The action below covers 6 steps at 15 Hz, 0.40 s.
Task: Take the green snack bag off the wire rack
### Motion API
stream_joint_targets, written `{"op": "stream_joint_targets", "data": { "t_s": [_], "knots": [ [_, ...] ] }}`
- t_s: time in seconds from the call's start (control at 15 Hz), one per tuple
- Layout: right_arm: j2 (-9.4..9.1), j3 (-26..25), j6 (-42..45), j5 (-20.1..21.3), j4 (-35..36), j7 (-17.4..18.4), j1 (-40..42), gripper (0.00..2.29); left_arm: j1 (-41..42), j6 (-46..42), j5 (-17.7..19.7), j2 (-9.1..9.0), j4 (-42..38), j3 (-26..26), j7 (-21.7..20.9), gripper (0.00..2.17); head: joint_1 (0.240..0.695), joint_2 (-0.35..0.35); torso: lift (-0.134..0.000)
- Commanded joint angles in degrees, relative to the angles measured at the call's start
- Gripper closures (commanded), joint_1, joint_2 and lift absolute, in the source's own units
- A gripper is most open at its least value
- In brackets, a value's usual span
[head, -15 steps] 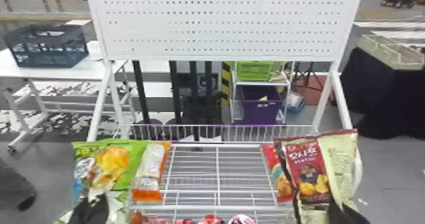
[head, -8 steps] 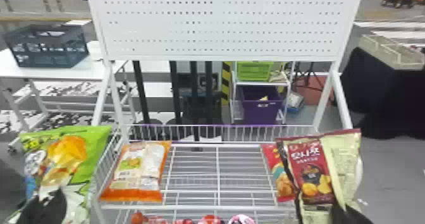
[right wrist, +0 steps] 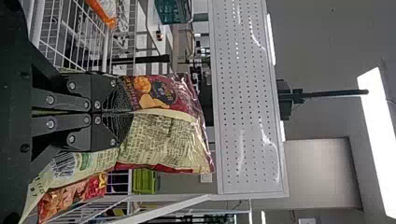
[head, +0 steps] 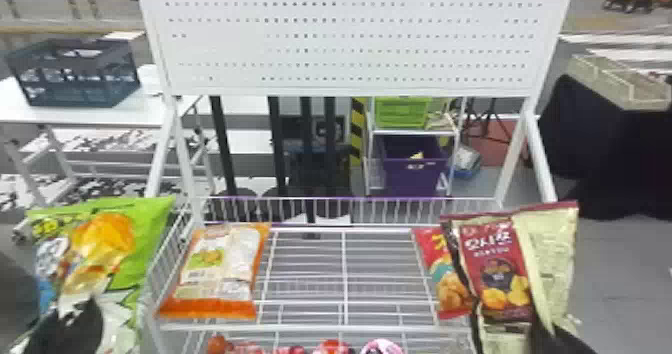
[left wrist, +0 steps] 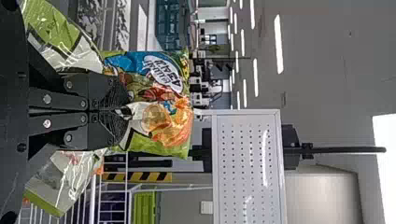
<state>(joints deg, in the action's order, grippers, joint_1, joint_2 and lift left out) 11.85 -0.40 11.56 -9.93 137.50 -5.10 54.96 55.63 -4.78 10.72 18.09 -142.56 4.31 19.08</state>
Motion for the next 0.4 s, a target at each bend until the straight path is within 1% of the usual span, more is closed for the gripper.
{"op": "stream_joint_targets", "data": {
  "t_s": [0.0,0.33],
  "knots": [
    [0.02,-0.1,0.1,0.0,0.1,0.0,0.1,2.24,0.0,-0.9,0.0,-0.07,0.0,-0.2,-0.1,2.13,0.499,0.000,0.000],
    [0.02,0.0,0.1,0.0,0.1,0.0,0.1,2.24,0.5,-1.9,0.0,0.02,0.0,0.0,-0.1,2.13,0.499,0.000,0.000]
  ]
}}
